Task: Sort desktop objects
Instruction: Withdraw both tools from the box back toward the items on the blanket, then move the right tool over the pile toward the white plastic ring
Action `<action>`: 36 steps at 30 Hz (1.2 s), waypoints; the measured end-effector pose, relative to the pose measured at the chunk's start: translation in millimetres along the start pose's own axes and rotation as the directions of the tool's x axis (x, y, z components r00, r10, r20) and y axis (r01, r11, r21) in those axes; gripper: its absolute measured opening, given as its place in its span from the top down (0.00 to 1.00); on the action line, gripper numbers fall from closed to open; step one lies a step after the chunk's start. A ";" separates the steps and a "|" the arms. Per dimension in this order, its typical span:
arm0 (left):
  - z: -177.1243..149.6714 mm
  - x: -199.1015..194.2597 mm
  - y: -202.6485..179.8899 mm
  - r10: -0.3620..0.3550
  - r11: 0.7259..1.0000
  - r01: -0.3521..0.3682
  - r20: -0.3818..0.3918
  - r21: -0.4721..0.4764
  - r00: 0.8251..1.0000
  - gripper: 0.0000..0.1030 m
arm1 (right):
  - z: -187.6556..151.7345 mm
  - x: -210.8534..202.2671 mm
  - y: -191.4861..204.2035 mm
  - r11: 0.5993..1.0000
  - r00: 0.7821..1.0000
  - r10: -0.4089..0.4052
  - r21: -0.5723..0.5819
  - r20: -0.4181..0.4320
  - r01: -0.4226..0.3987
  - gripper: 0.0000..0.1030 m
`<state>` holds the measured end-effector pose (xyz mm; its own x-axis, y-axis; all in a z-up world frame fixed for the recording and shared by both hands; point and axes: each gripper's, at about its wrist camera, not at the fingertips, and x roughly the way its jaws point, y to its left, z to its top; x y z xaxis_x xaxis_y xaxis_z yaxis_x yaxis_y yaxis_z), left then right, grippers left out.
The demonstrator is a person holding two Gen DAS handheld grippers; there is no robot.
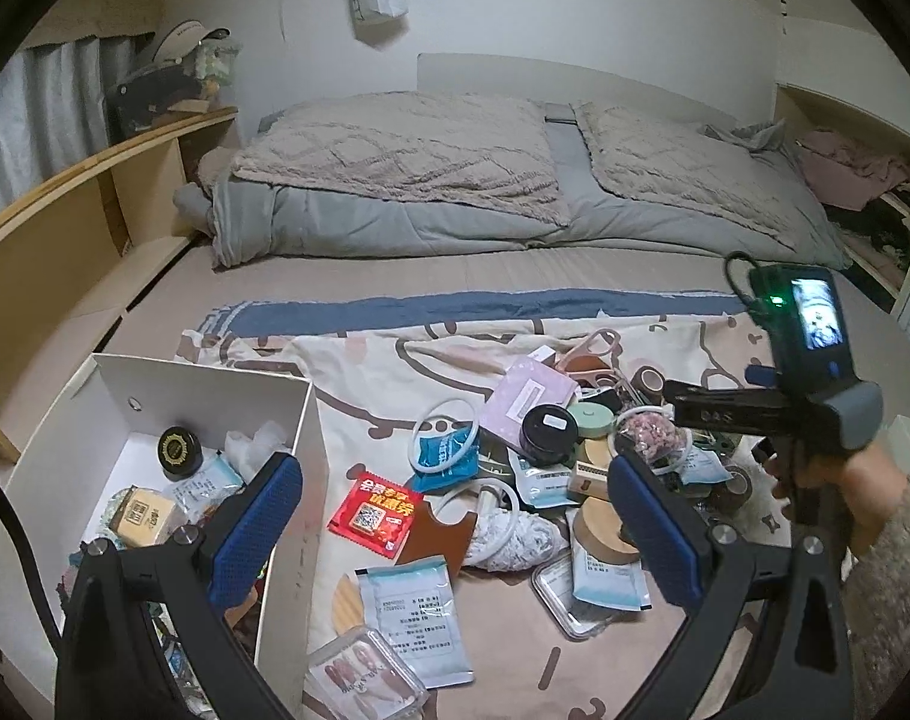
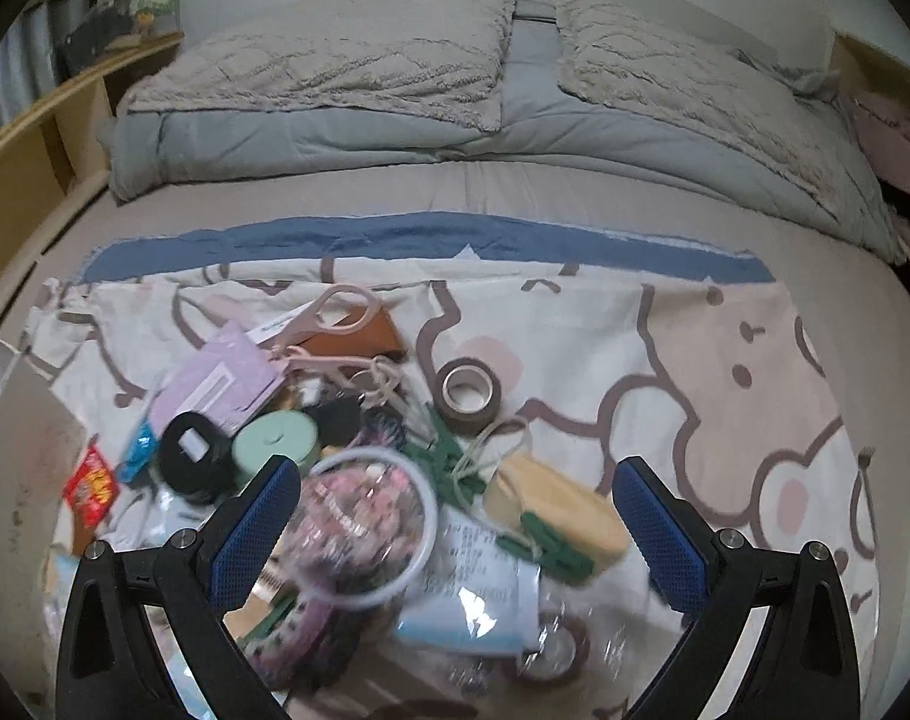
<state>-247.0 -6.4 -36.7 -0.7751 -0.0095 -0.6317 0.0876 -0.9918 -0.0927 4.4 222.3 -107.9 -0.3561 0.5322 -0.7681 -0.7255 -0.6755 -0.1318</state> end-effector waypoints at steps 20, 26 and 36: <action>-1.1 5.3 -4.6 -0.011 1.000 0.011 -0.020 0.009 1.000 0.01 | -57.6 37.0 13.1 0.982 0.989 0.021 -0.181 -0.144 -0.047 0.00; -2.2 -2.5 -9.7 -0.018 0.999 0.018 -0.006 0.030 1.000 0.01 | -75.2 35.9 6.4 0.988 0.987 0.030 -0.143 -0.156 -0.053 0.00; -1.4 -20.0 -6.9 -0.013 0.999 0.012 0.032 0.032 0.999 0.01 | -63.5 34.6 30.0 0.989 0.983 0.100 -0.090 -0.151 -0.114 0.00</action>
<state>-231.2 0.8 -24.6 -0.7956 -0.0004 -0.6059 0.0580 -0.9955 -0.0755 7.7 188.1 -178.3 -0.3335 0.3788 -0.8633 -0.6239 -0.7752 -0.0991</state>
